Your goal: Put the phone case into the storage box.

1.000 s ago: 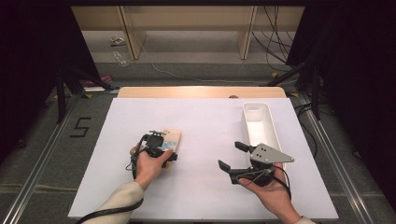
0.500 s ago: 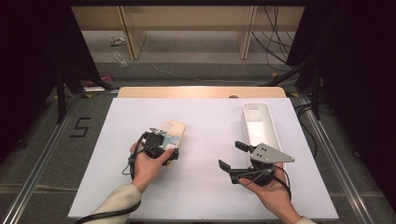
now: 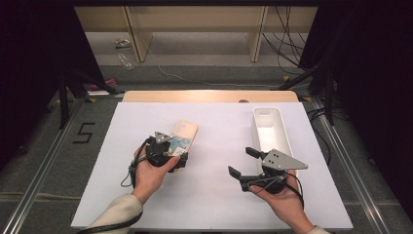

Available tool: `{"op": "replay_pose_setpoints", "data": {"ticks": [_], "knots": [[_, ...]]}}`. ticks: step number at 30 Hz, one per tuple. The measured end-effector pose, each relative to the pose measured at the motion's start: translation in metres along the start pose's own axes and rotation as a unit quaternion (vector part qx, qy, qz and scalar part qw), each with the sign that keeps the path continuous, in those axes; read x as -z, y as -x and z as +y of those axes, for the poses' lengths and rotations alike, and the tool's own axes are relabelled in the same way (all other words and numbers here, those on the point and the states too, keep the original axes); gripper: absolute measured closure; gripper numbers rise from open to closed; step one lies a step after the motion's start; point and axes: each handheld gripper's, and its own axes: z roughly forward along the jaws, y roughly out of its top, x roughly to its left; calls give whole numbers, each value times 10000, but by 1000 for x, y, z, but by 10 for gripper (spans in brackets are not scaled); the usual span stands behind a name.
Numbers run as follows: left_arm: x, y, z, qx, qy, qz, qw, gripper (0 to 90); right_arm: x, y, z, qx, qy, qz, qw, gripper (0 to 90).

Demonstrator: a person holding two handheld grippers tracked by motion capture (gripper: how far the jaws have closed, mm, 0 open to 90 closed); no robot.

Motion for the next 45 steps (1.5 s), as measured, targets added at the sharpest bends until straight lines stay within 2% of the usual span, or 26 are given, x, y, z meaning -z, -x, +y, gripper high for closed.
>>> {"op": "replay_pose_setpoints", "data": {"ticks": [7, 12, 18, 45], "knots": [[10, 3, 0, -118, 216, -152, 9996, 110, -1, 0, 0, -9, 3, -2, 10000, 159], [20, 5, -2, -233, 441, -312, 9983, 110, -1, 0, 0, -19, 12, -1, 10000, 160], [27, 7, -6, -328, 528, -457, 9970, 110, -3, -1, 0, -20, 0, 1, 10000, 160], [32, 20, -8, -472, 743, -567, 9945, 110, -4, 1, 5, -52, 100, -21, 9999, 159]]}}
